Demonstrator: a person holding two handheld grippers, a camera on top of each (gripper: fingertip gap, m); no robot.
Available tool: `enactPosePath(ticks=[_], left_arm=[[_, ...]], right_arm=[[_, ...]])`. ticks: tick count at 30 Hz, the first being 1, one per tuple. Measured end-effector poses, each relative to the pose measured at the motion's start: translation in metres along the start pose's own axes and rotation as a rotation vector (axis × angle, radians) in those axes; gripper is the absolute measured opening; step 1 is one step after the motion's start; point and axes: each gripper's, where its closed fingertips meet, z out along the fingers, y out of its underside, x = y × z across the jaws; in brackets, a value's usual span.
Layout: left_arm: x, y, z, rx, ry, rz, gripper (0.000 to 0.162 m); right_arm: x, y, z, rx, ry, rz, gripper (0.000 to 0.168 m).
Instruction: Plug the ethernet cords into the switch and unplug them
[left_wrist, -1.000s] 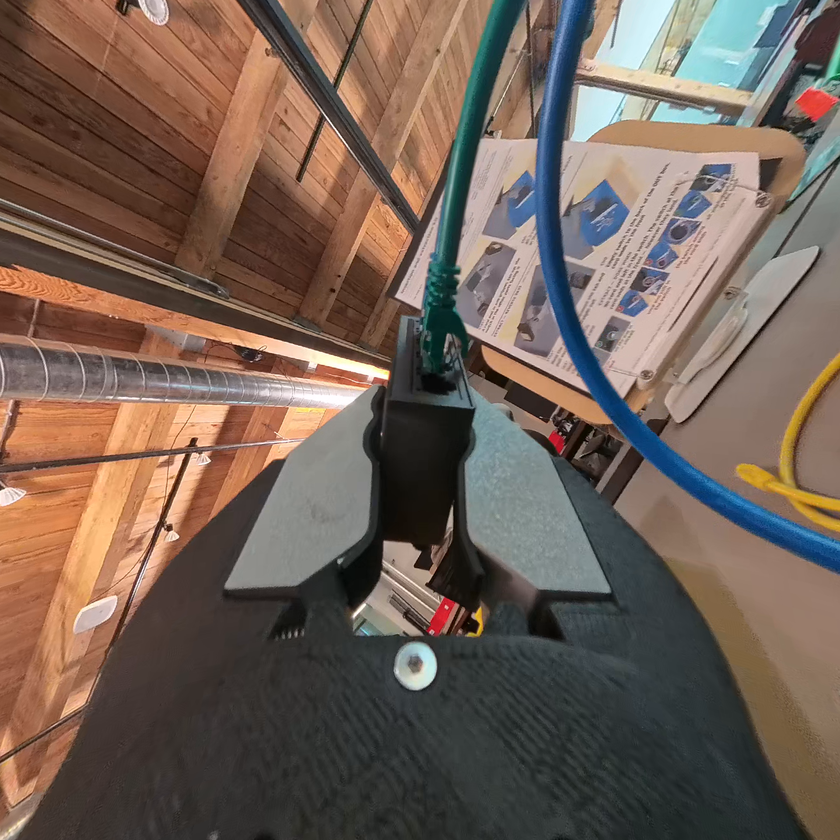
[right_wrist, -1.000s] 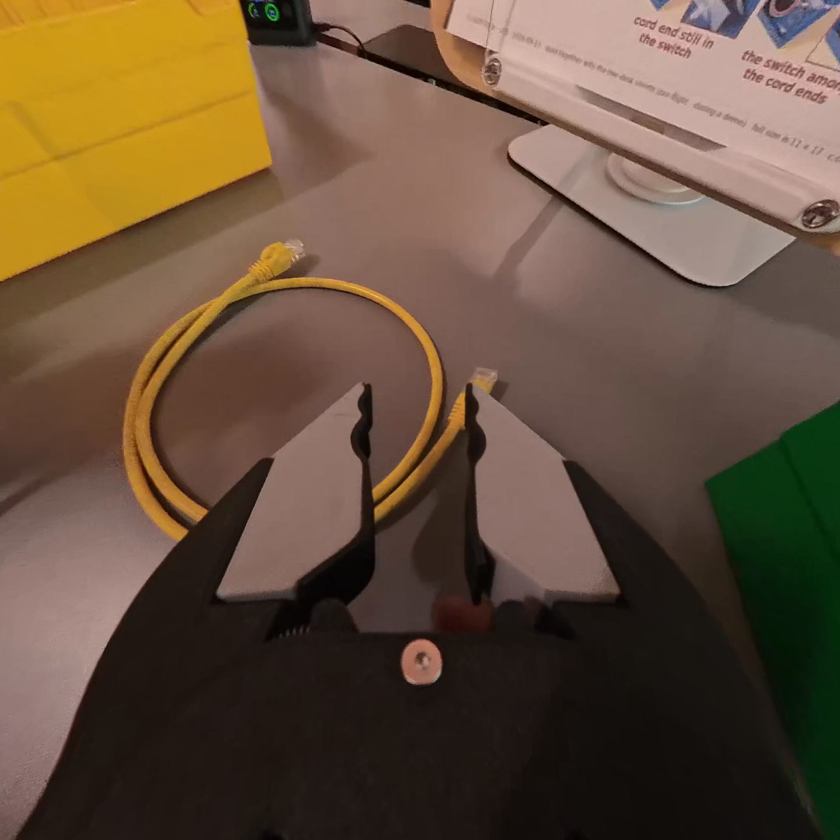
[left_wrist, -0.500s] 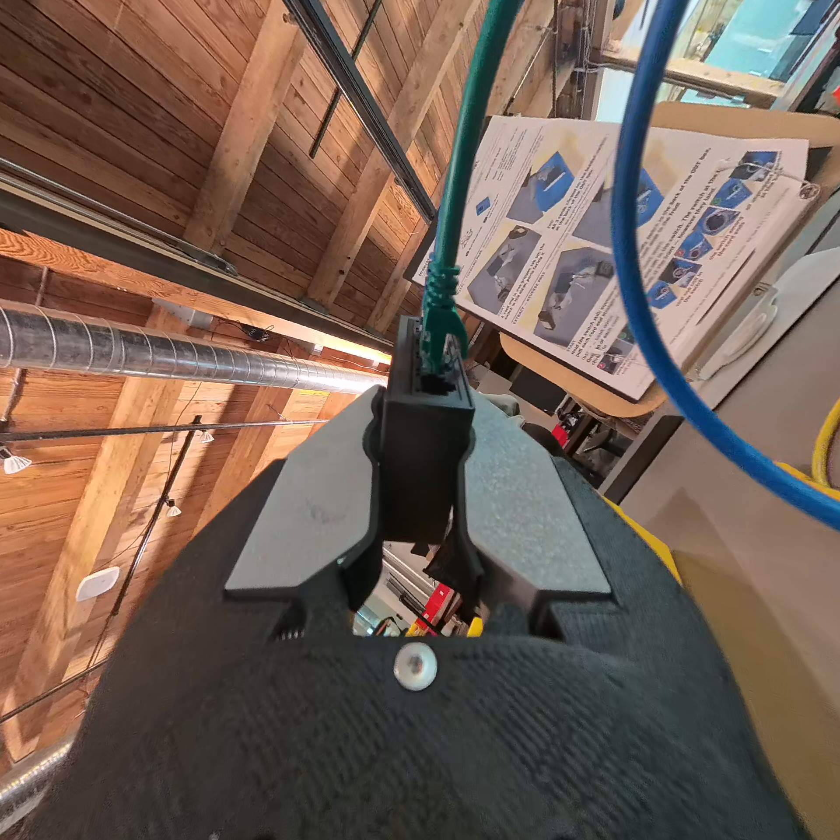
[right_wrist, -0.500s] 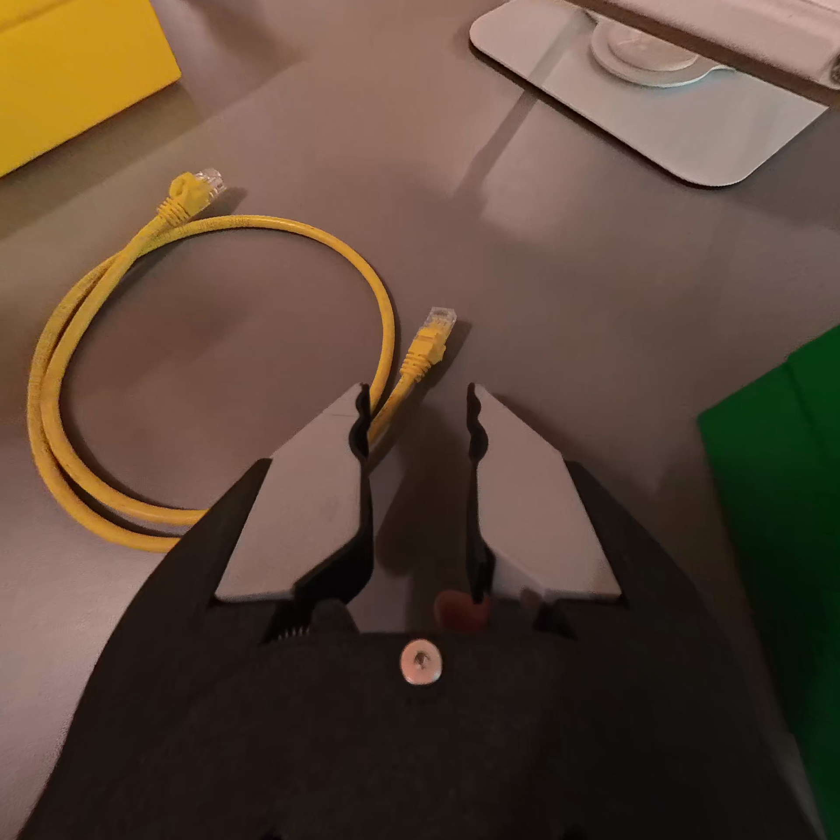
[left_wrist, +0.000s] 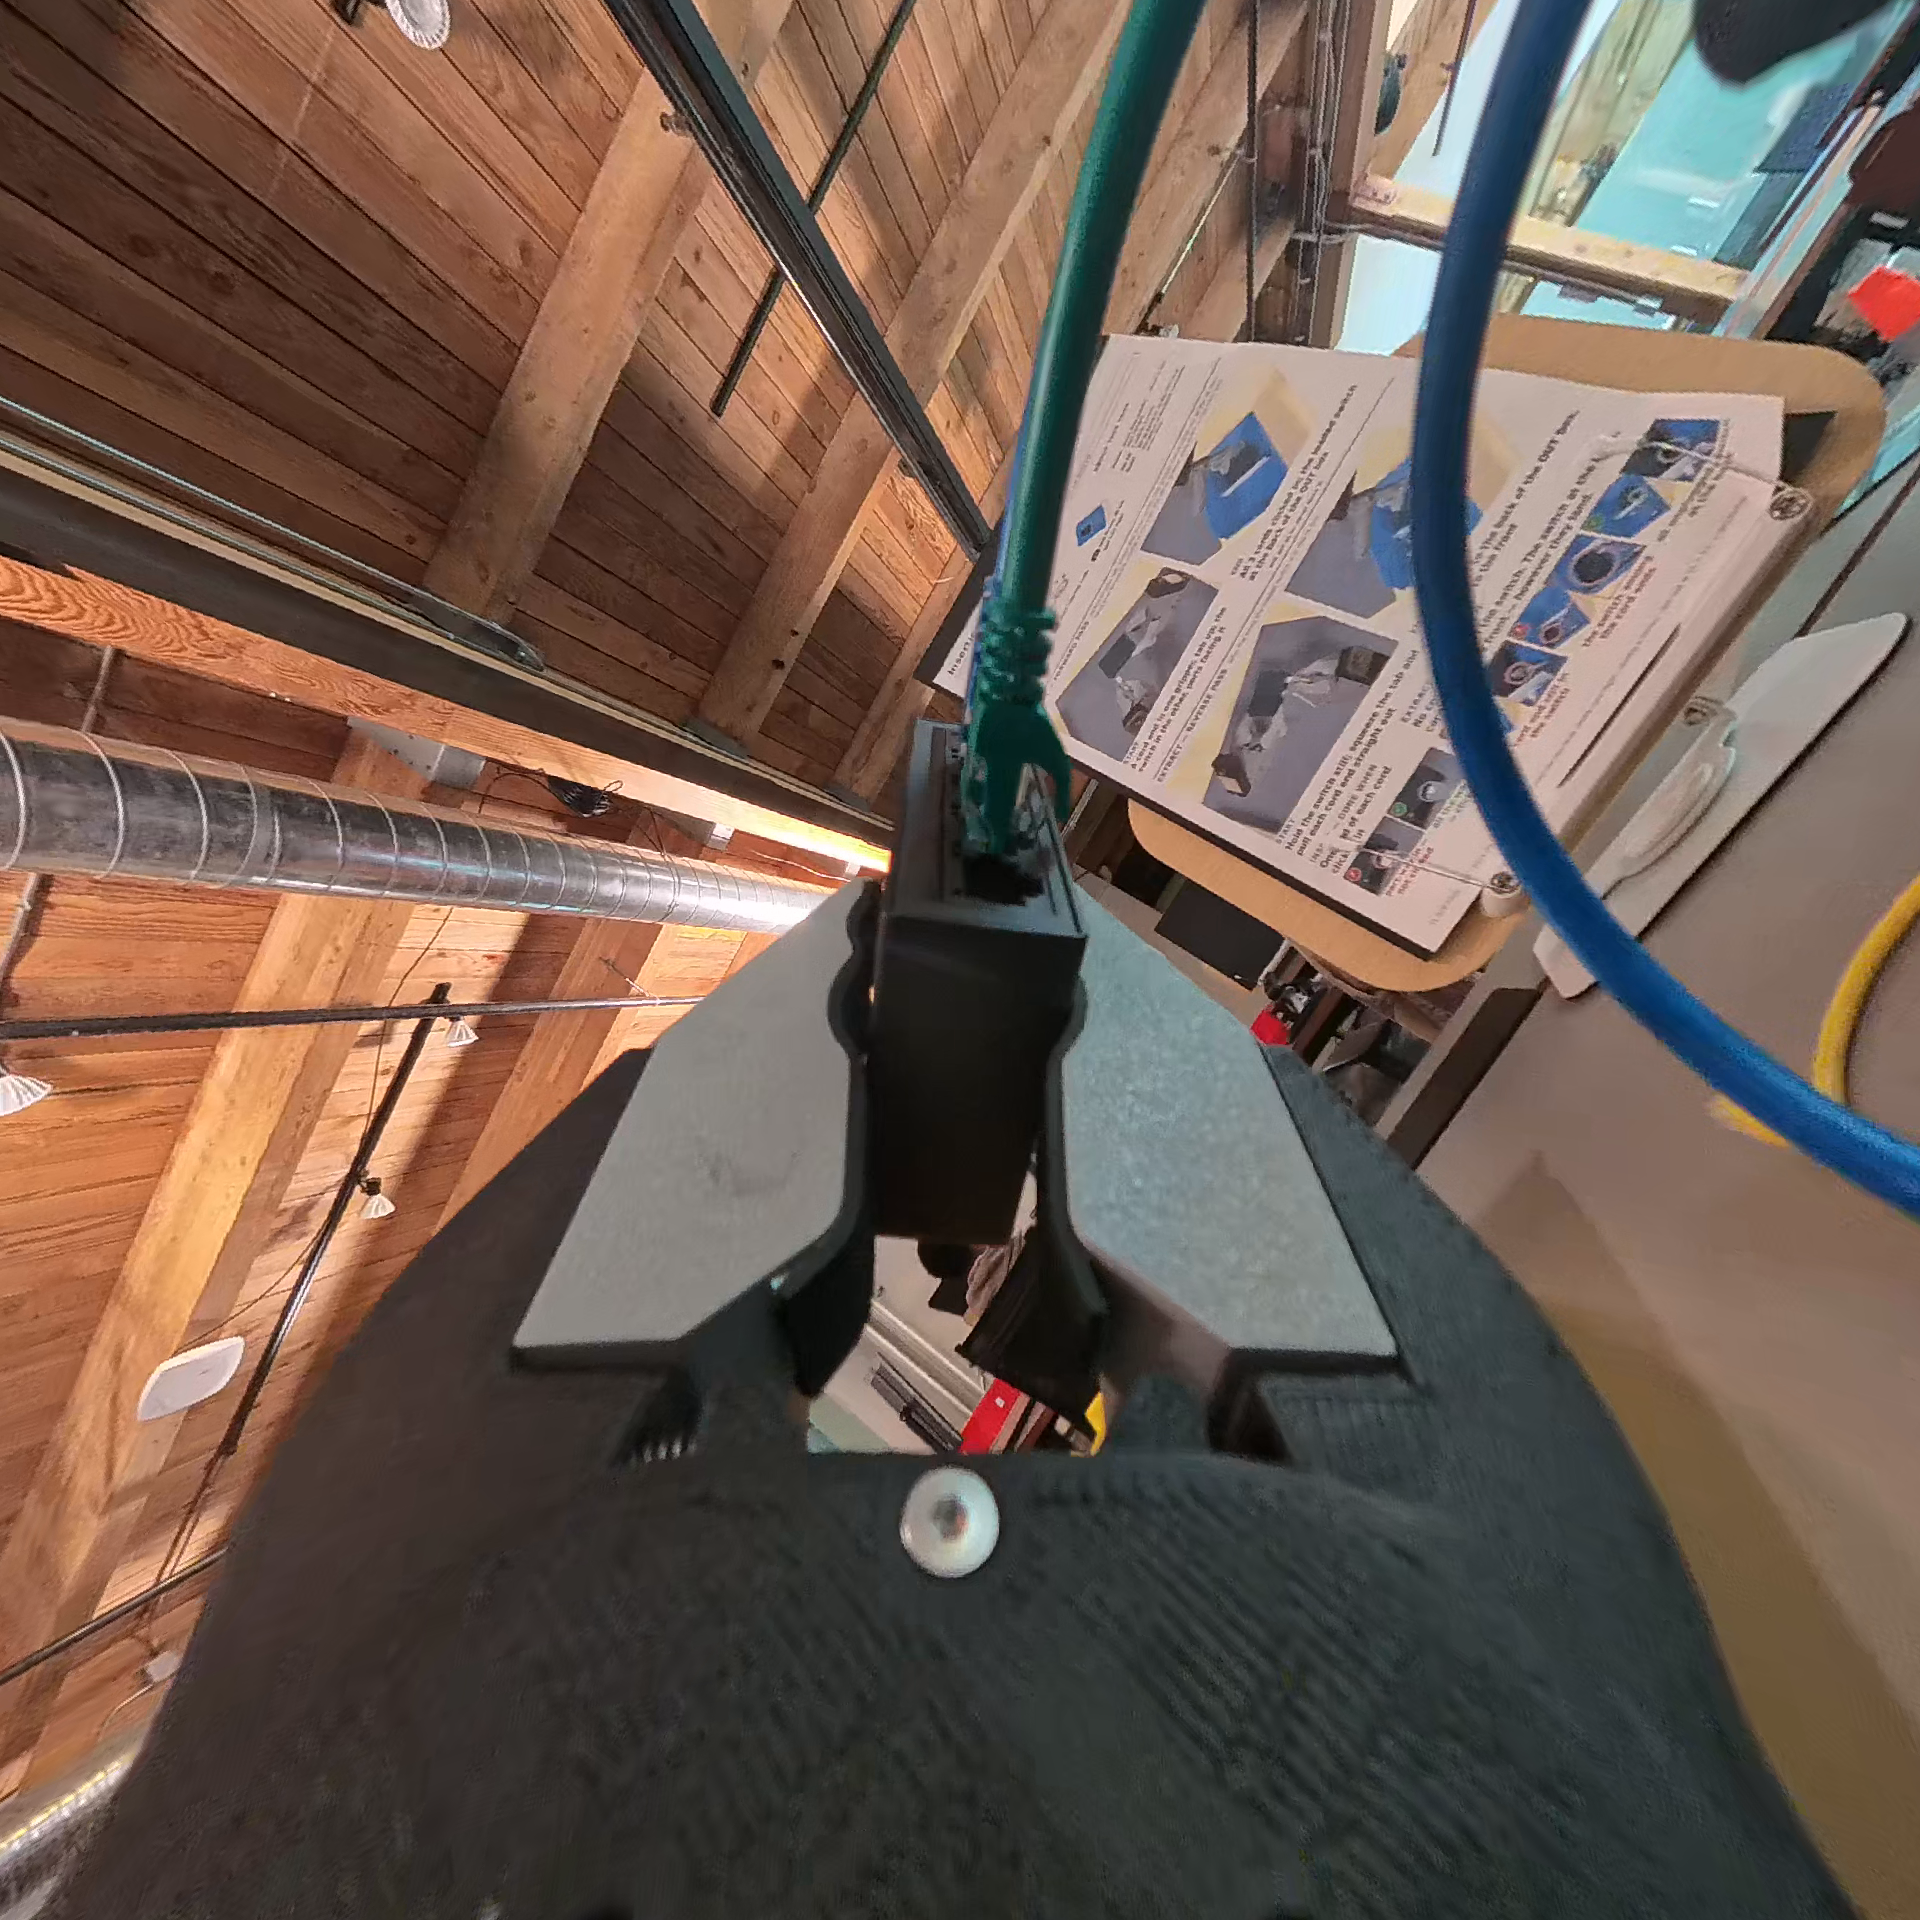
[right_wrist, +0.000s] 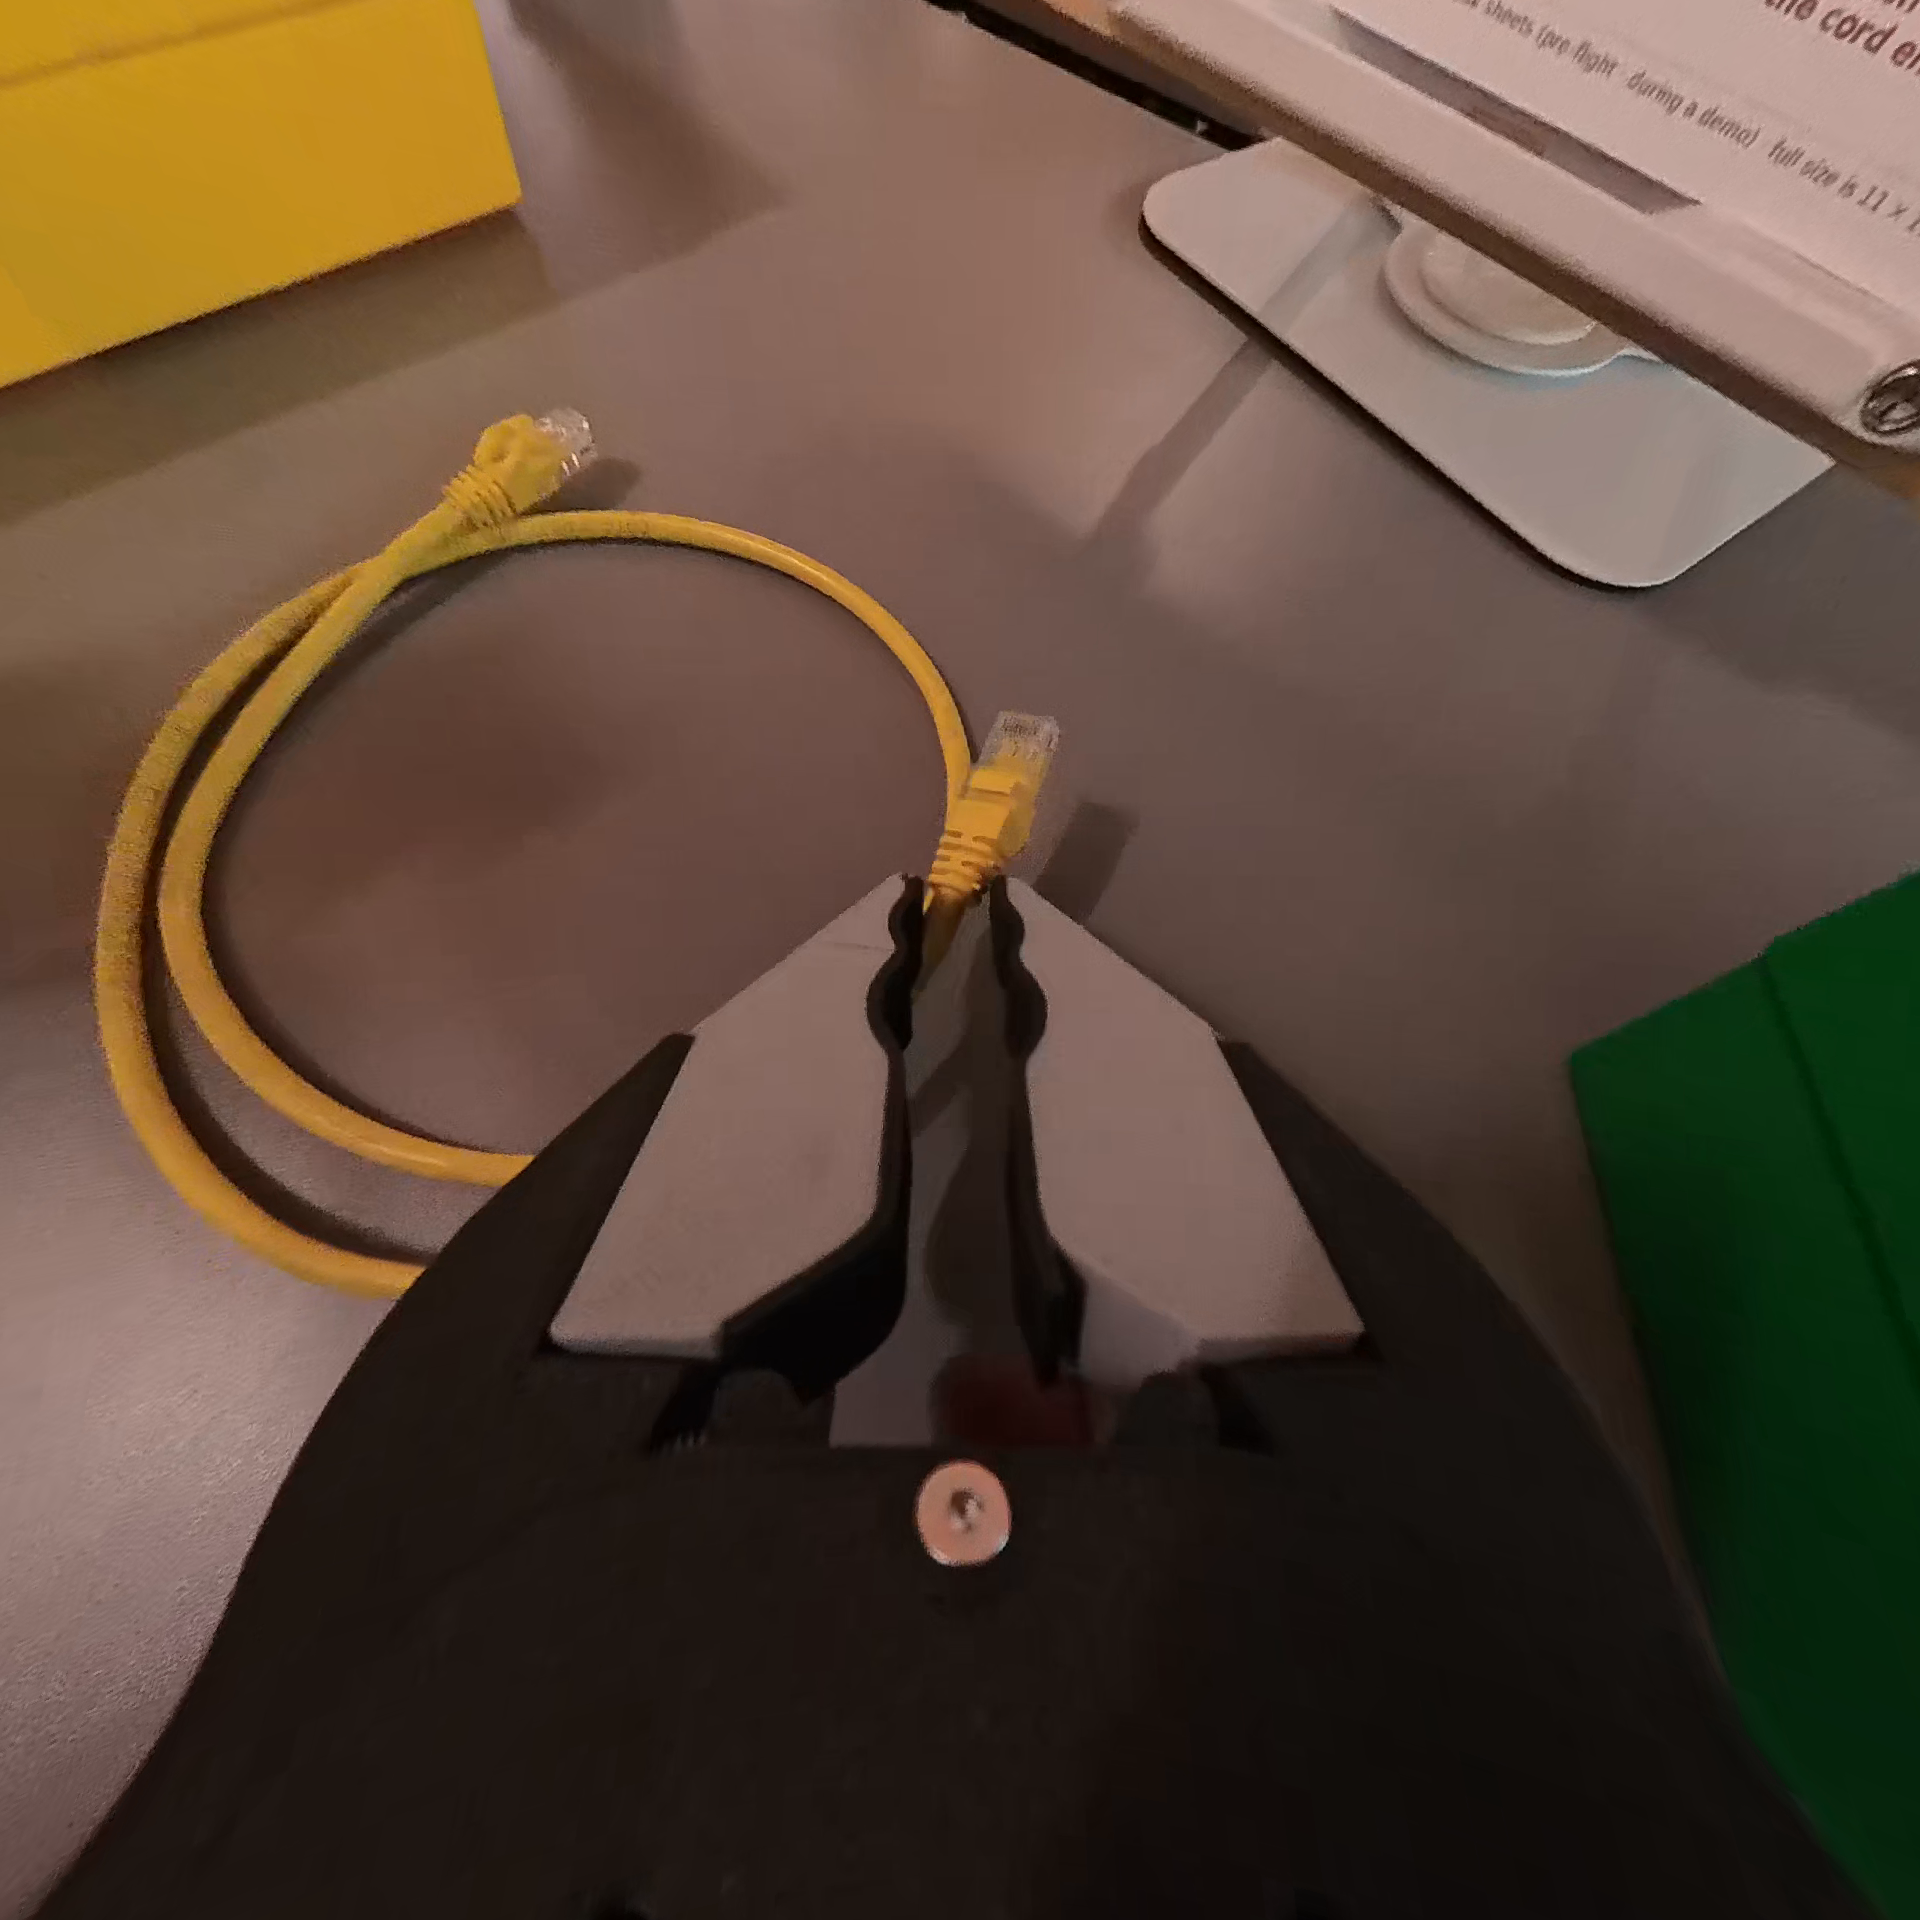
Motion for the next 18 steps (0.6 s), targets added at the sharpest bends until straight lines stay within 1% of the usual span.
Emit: enactPosePath(ticks=[2, 5, 8, 11, 14, 18], left_arm=[[0.003, 0.000, 0.000, -0.002, 0.007, 0.008, 0.028], [0.010, -0.001, 0.000, 0.006, 0.031, 0.020, 0.028], [0.019, -0.005, 0.000, 0.028, 0.048, 0.049, 0.028], [0.030, -0.008, 0.000, 0.041, 0.068, 0.085, 0.028], [0.042, -0.011, -0.001, 0.055, 0.095, 0.105, 0.028], [0.051, -0.016, -0.002, 0.078, 0.109, 0.137, 0.028]], right_arm=[[-0.002, -0.011, -0.010, 0.079, -0.032, 0.009, 0.008], [-0.011, -0.033, -0.027, 0.218, -0.097, -0.031, 0.007], [-0.034, -0.053, -0.048, 0.350, -0.229, -0.071, 0.007], [-0.055, -0.063, -0.065, 0.390, -0.325, -0.148, 0.007], [-0.068, -0.067, -0.078, 0.377, -0.355, -0.211, 0.006], [-0.092, -0.076, -0.102, 0.408, -0.421, -0.286, 0.006]])
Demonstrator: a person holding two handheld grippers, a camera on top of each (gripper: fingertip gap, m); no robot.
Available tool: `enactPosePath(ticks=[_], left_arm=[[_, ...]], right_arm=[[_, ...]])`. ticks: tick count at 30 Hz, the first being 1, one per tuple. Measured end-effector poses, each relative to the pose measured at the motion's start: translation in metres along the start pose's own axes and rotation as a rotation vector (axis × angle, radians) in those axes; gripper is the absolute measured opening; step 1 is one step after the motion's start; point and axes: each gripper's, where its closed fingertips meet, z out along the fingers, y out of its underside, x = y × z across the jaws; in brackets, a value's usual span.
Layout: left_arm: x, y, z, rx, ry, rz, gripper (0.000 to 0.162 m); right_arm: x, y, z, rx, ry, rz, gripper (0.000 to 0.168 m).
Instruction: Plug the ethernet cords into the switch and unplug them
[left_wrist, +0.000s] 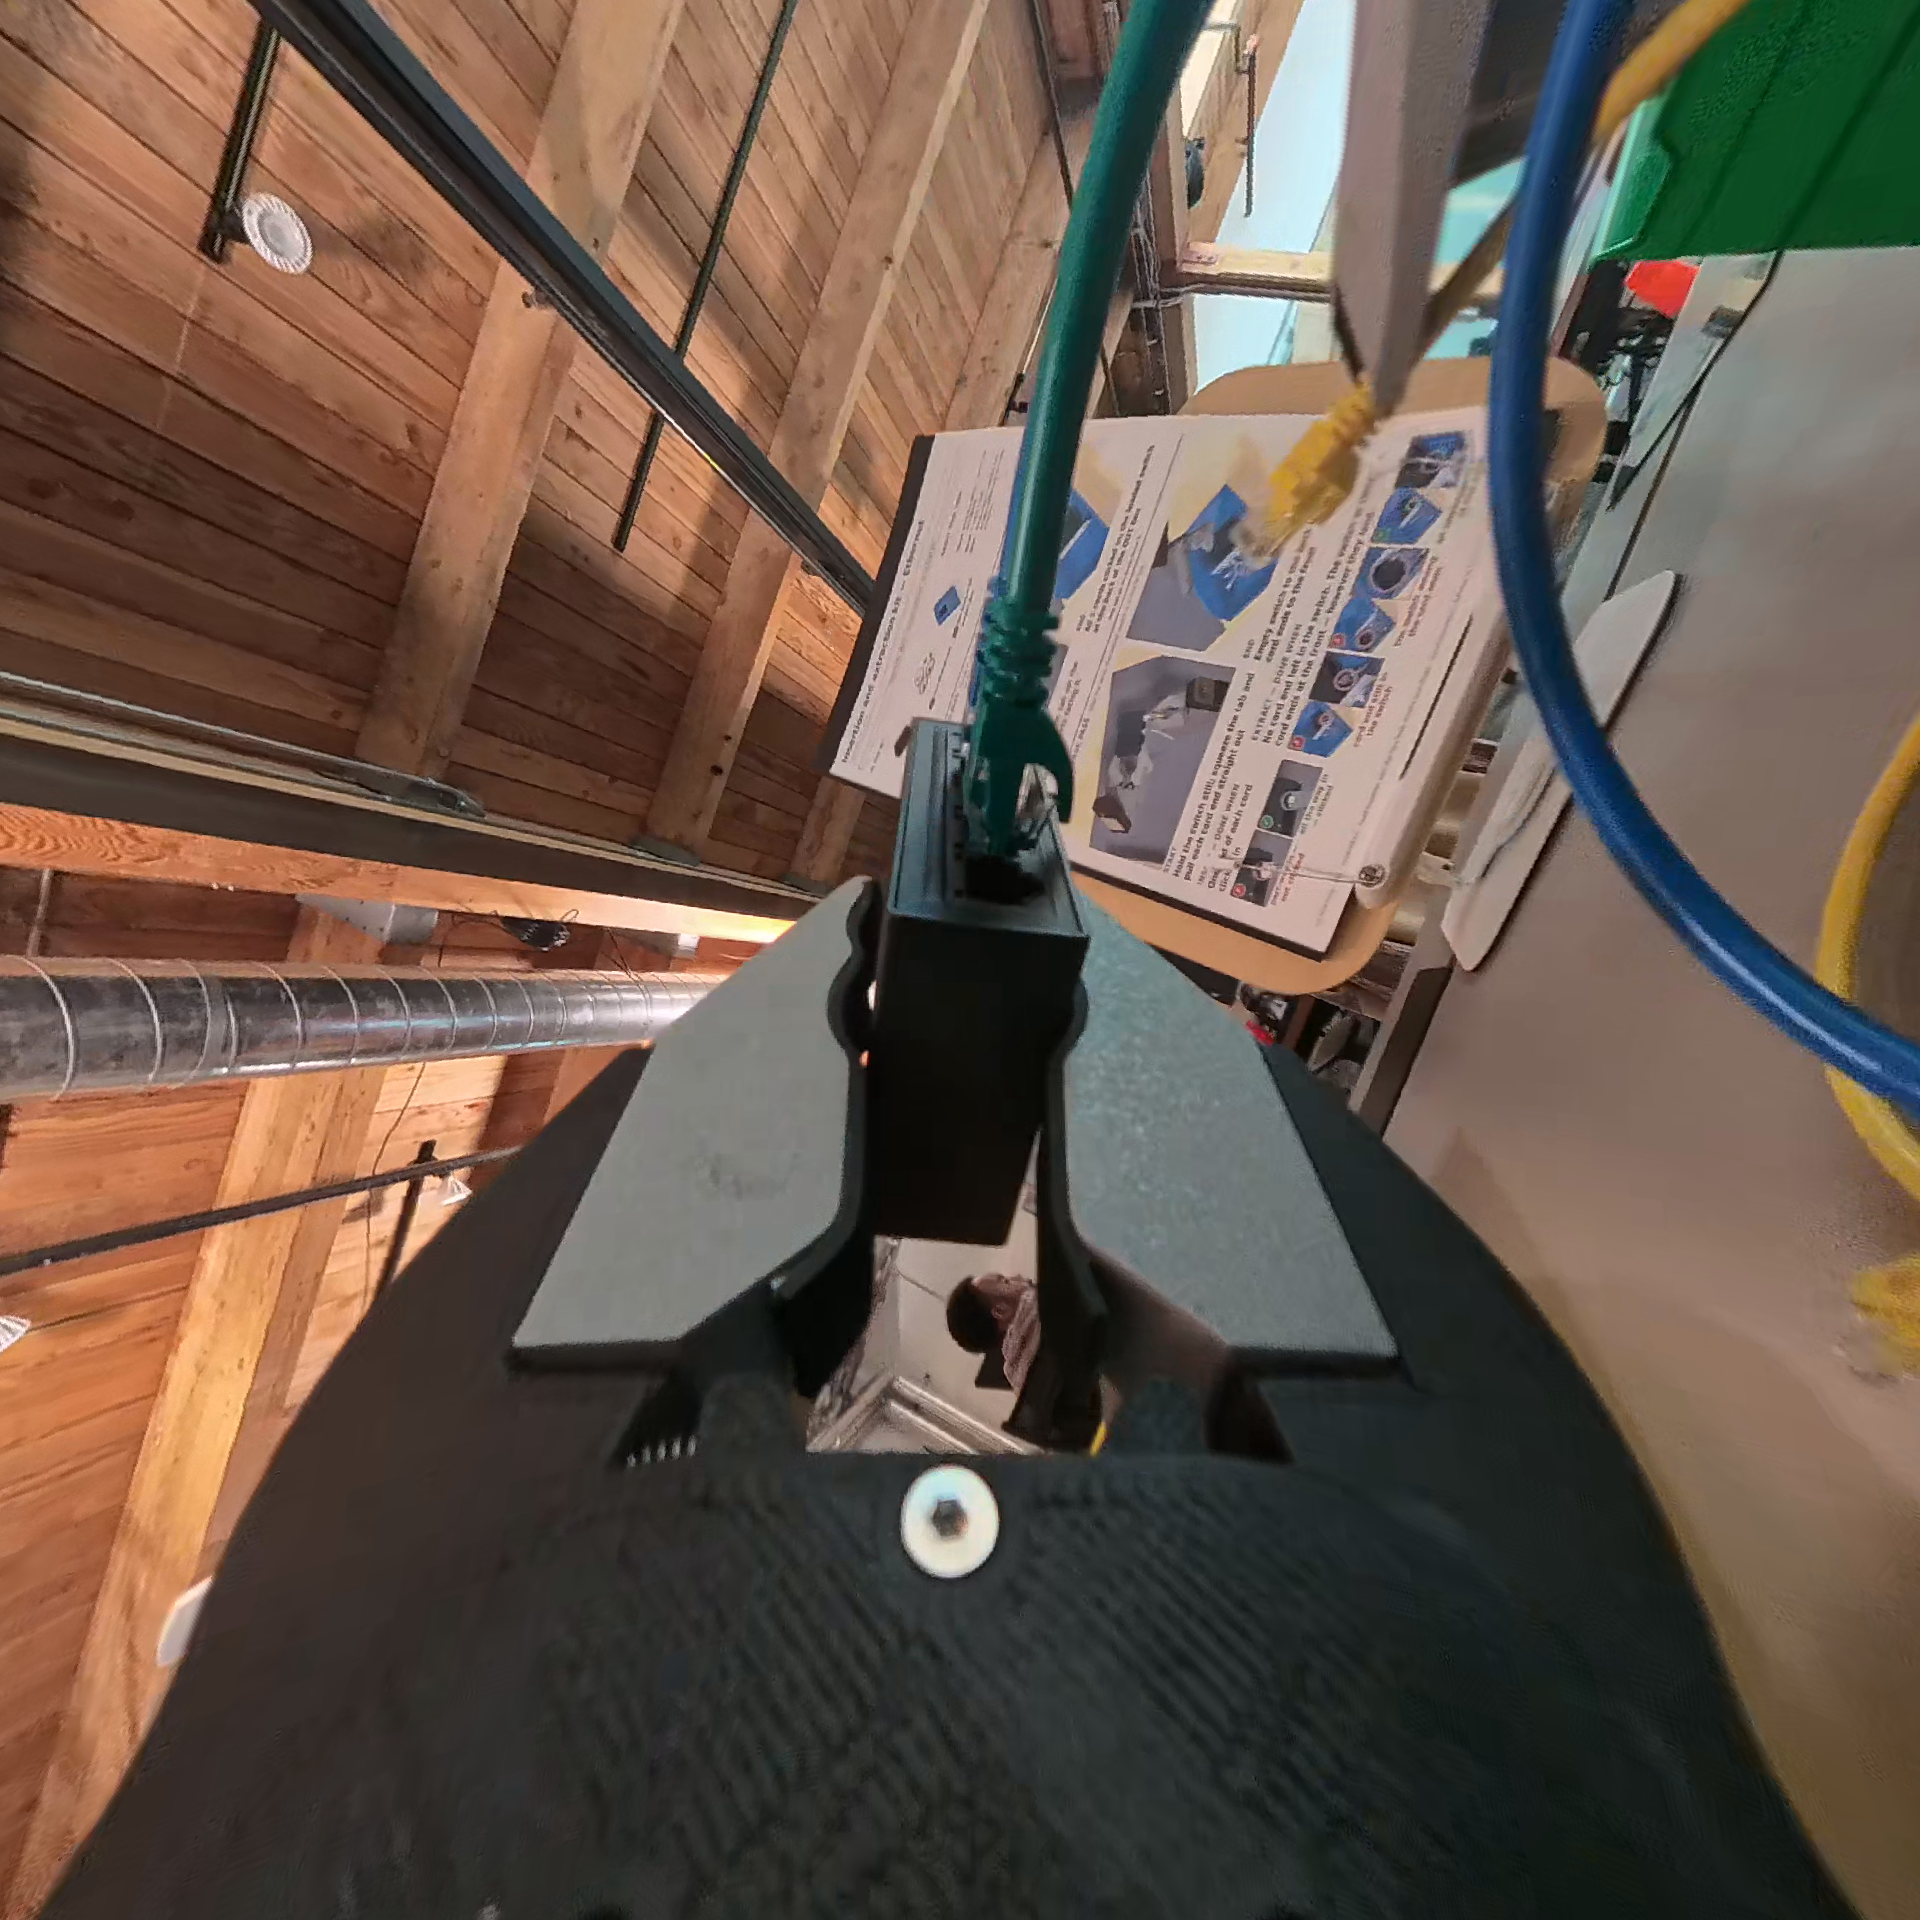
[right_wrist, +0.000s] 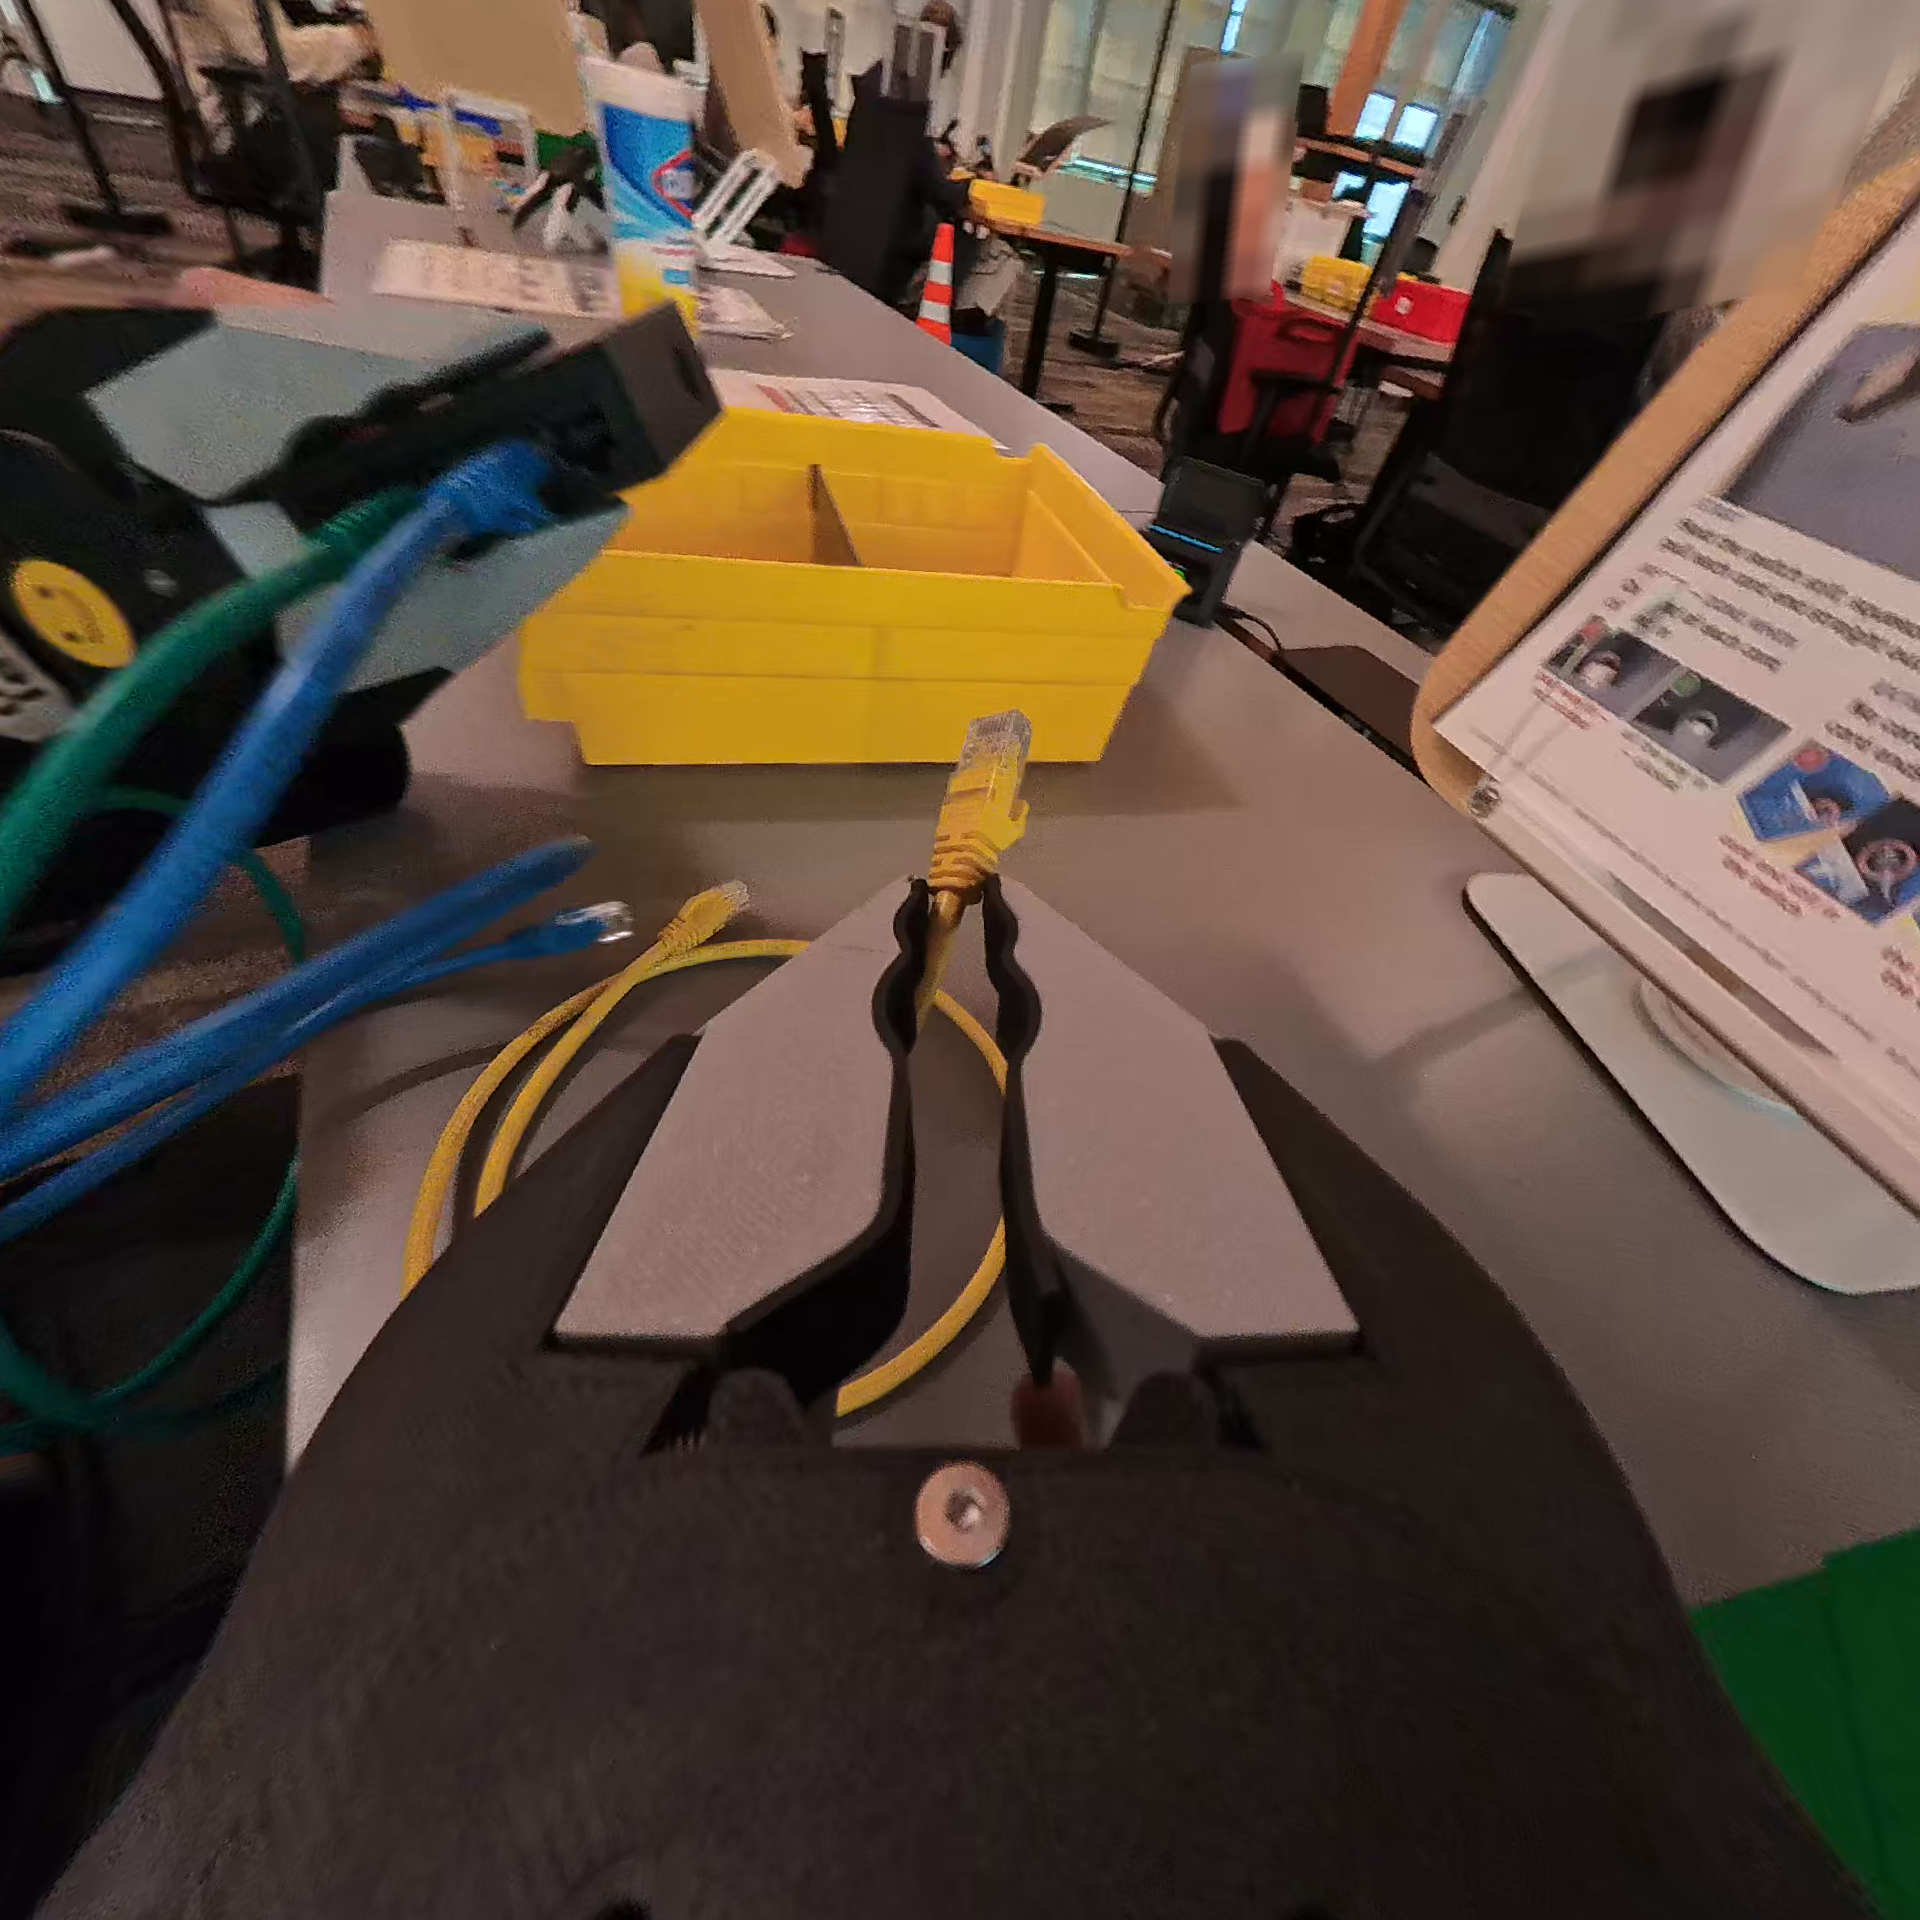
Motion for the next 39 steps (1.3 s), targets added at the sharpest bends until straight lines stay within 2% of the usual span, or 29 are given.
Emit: enactPosePath(ticks=[9, 13, 16, 30, 39], left_arm=[[-0.005, -0.023, -0.006, 0.098, -0.056, 0.052, 0.028], [-0.006, -0.032, -0.008, 0.139, -0.053, 0.055, 0.028], [-0.003, -0.040, -0.010, 0.165, -0.047, 0.071, 0.028], [0.004, -0.058, -0.010, 0.197, -0.022, 0.107, 0.028], [0.010, -0.066, -0.011, 0.206, -0.022, 0.243, 0.028]], right_arm=[[-0.063, -0.022, -0.012, -0.048, -0.278, 0.028, 0.006], [-0.074, -0.032, -0.018, -0.034, -0.311, 0.009, 0.007], [-0.092, -0.039, -0.026, -0.028, -0.417, 0.036, 0.006], [-0.090, -0.028, -0.025, -0.132, -0.380, 0.090, 0.006], [-0.092, -0.010, -0.022, -0.274, -0.342, 0.121, 0.006]])
